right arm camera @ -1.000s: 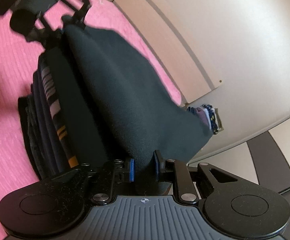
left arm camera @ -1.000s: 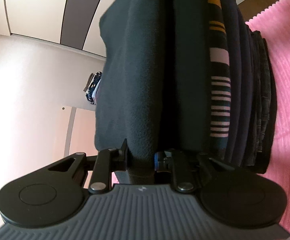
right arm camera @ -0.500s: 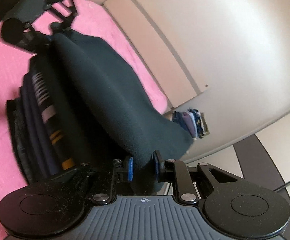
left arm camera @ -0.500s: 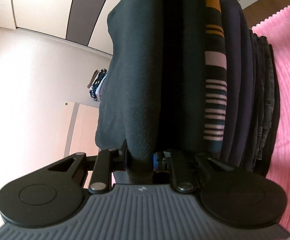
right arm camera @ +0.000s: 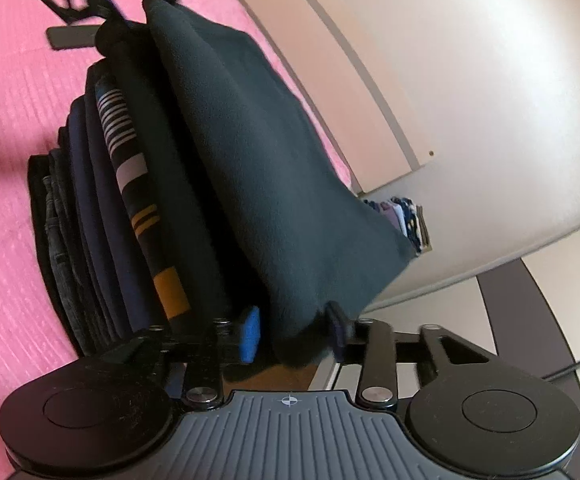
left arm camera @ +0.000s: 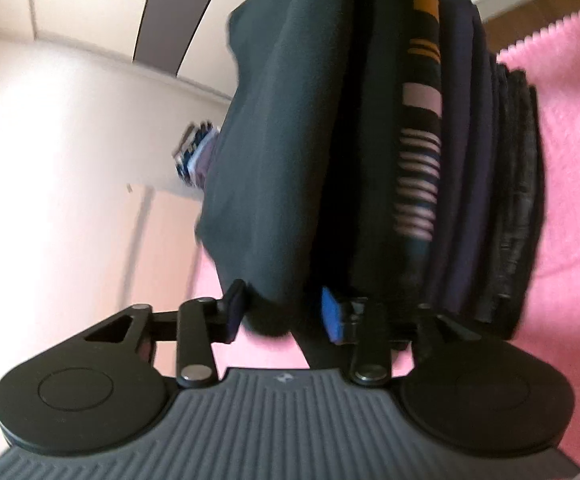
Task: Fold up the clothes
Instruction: 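Lower the held shirt onto the top of the clothes stack with both grippers, then open both grippers and release the shirt on the stack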
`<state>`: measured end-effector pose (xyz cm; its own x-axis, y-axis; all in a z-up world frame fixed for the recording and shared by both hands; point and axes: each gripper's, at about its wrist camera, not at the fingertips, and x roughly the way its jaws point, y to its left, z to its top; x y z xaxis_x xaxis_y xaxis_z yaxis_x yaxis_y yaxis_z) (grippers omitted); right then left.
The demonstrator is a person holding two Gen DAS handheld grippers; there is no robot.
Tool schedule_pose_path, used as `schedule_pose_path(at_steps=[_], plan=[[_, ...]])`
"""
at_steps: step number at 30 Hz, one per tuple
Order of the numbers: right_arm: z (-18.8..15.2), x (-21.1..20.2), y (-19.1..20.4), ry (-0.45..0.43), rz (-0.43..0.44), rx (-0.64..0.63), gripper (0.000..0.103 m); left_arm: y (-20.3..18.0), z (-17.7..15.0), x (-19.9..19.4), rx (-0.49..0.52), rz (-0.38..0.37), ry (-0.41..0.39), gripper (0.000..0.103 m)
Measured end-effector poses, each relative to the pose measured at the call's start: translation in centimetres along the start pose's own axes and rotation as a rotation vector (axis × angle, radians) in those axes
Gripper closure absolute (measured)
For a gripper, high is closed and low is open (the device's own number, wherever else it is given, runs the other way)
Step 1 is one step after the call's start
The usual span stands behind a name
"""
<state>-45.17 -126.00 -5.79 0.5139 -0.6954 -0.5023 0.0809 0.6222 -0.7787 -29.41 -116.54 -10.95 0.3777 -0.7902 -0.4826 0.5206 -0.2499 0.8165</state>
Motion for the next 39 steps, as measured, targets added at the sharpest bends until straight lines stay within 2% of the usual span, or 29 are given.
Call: schedule_pose_path(at_steps=[2, 5, 8, 12, 13, 16, 18, 22, 24, 25, 26, 28, 33, 37, 39], plan=[[-0.1, -0.1, -0.1, -0.004, -0.007, 0.015, 0.061, 1.3, -0.2, -1.1, -0.114, -0.029, 0.002, 0.062], [-0.1, -0.1, -0.1, -0.005, -0.015, 0.033, 0.061, 4.1, -0.4, -2.4, -0.331, -0.028, -0.043, 0.062], [0.0, -0.1, 0.0, 0.000, -0.012, 0.047, 0.061, 7.5, -0.1, -2.3, -0.501, -0.027, -0.085, 0.062], [-0.3, -1.0, 0.3, 0.016, 0.004, 0.047, 0.059, 10.7, 1.8, 1.9, -0.617, -0.172, -0.058, 0.064], [-0.4, -1.6, 0.0, 0.015, 0.014, 0.060, 0.059, 11.5, 1.7, 2.3, -0.610, -0.203, -0.031, 0.068], [0.1, -4.0, -2.1, -0.047, 0.049, 0.190, 0.059, 10.8, 1.8, 2.8, -0.590, -0.213, -0.015, 0.076], [0.8, -5.2, -4.0, -0.108, 0.079, 0.310, 0.059, 9.9, 2.3, 3.2, -0.616, -0.213, -0.012, 0.076], [1.4, -2.3, -8.6, -0.154, 0.217, 0.643, 0.059, 8.3, 2.4, 3.1, -0.645, -0.221, -0.005, 0.076], [0.3, 0.4, -10.0, -0.142, 0.286, 0.830, 0.059, 8.3, 2.3, 2.8, -0.642, -0.221, -0.002, 0.076], [-0.4, 1.8, -10.0, -0.108, 0.316, 0.893, 0.059, 8.4, 1.8, 2.2, -0.647, -0.223, 0.002, 0.076], [-1.1, 2.8, -9.4, -0.074, 0.336, 0.920, 0.059, 8.2, 1.5, 2.1, -0.652, -0.224, 0.004, 0.076], [-2.6, 2.7, -7.5, -0.074, 0.346, 0.927, 0.059, 7.5, 1.3, 1.5, -0.656, -0.225, 0.000, 0.076], [-4.7, 0.3, -4.6, -0.081, 0.343, 0.911, 0.059, 4.2, 1.0, 0.8, -0.658, -0.227, -0.021, 0.076], [-4.7, 0.2, -5.2, -0.084, 0.353, 0.902, 0.059, 3.7, 1.0, 0.3, -0.669, -0.211, -0.013, 0.076], [-4.0, 0.5, -5.7, -0.089, 0.340, 0.902, 0.059, 4.7, 1.1, 0.7, -0.673, -0.213, -0.003, 0.076]])
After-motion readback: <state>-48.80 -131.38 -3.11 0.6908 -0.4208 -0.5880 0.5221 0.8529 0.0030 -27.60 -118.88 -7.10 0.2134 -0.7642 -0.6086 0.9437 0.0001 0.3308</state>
